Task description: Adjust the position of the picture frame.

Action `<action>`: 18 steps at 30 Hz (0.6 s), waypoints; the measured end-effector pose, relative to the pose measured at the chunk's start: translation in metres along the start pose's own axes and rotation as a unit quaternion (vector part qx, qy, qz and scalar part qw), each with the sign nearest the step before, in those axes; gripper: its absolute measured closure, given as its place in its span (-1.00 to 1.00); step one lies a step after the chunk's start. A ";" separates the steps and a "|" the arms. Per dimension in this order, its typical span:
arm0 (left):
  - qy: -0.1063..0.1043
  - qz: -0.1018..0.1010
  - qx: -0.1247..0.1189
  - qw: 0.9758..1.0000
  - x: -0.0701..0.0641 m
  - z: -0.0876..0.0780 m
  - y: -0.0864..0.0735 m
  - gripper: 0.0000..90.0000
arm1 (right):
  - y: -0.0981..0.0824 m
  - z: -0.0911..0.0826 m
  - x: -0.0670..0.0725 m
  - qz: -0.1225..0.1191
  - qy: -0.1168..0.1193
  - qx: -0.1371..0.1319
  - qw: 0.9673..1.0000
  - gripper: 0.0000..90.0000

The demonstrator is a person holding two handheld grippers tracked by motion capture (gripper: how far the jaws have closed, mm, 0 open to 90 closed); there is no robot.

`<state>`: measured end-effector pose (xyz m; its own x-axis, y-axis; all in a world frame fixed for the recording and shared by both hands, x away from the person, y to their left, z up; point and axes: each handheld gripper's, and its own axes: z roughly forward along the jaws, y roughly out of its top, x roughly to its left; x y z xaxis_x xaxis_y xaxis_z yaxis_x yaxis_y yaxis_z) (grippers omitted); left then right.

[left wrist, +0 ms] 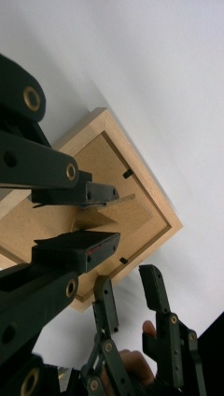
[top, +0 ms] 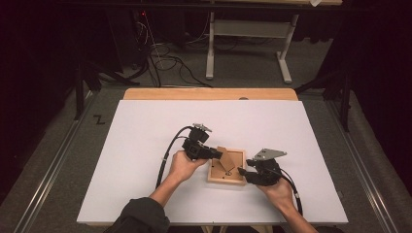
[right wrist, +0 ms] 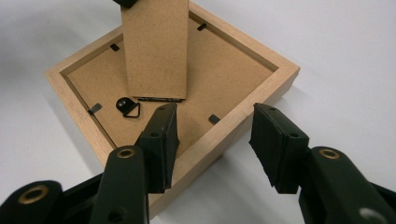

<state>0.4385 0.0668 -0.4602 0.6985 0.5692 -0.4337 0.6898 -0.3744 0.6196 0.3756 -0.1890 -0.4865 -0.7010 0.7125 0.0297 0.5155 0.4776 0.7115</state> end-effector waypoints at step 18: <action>-0.046 -0.023 -0.017 0.999 0.004 -0.005 -0.001 0.87 | 0.000 -0.003 -0.001 0.007 0.008 -0.005 1.000 0.15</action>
<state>0.4402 0.0730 -0.4596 0.6816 0.5148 -0.5200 0.7162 -0.3239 0.6181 0.3744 -0.1910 -0.4840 -0.7016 0.7108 0.0510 0.5205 0.4622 0.7179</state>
